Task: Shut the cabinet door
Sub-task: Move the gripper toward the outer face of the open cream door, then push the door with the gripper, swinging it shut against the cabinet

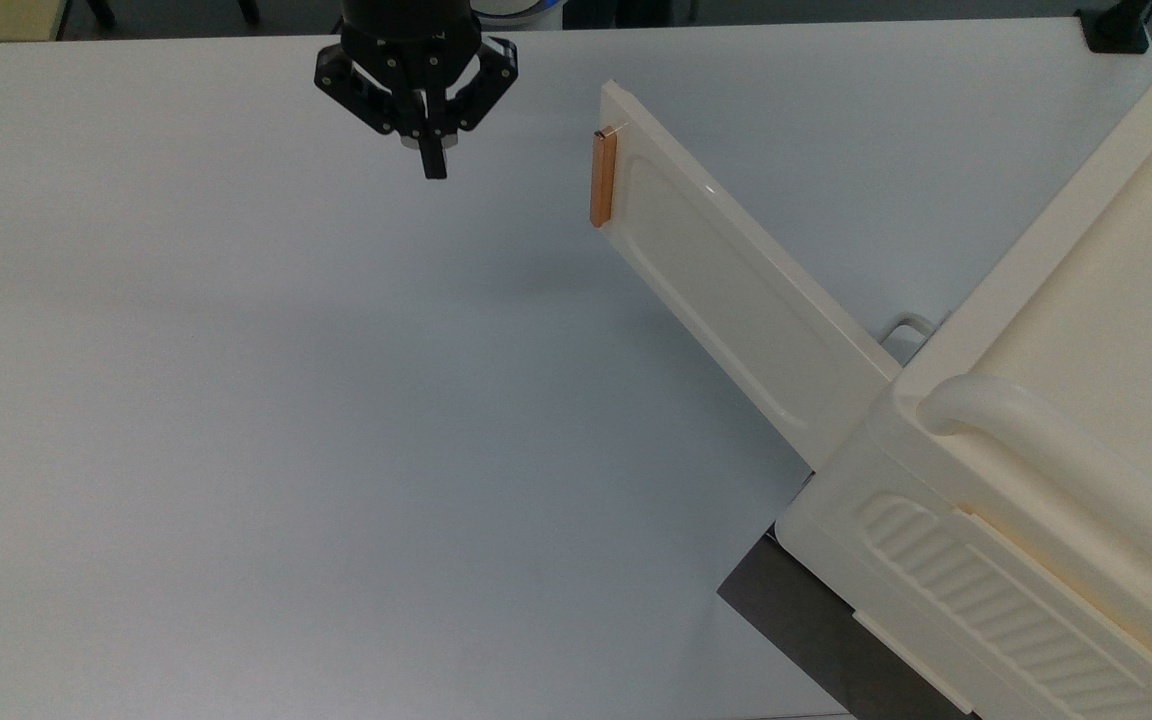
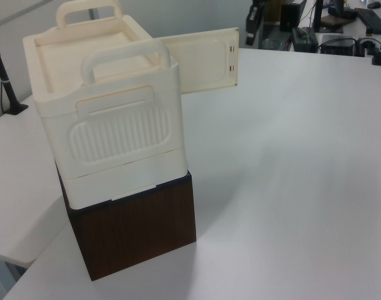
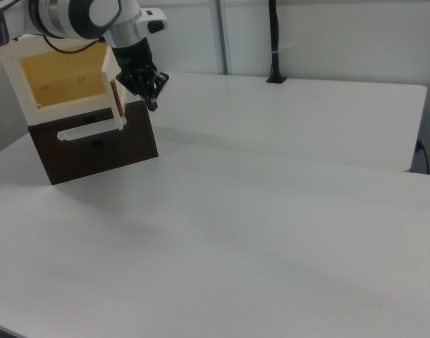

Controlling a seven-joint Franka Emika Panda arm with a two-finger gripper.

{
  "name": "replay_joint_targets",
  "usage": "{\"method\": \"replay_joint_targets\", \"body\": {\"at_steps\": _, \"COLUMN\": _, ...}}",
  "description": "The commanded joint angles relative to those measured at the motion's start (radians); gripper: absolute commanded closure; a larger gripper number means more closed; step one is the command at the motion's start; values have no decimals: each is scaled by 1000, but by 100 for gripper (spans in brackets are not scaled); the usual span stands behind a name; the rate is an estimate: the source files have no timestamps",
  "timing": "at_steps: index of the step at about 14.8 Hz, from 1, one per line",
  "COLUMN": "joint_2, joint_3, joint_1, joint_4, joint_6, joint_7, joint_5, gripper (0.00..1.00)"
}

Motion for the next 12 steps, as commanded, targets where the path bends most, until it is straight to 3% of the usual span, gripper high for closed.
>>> {"method": "replay_joint_targets", "body": {"at_steps": 1, "joint_2": 27, "joint_3": -14, "joint_1": 48, "joint_4": 4, "joint_6": 140, "joint_7": 105, "joint_5": 38, "gripper": 100}}
{"method": "replay_joint_targets", "body": {"at_steps": 6, "joint_2": 50, "joint_3": -14, "joint_1": 97, "joint_4": 4, "joint_6": 254, "joint_7": 202, "joint_5": 38, "gripper": 100}}
{"method": "replay_joint_targets", "body": {"at_steps": 12, "joint_2": 80, "joint_3": -11, "joint_1": 169, "joint_4": 1, "joint_6": 262, "joint_7": 214, "joint_5": 38, "gripper": 100}}
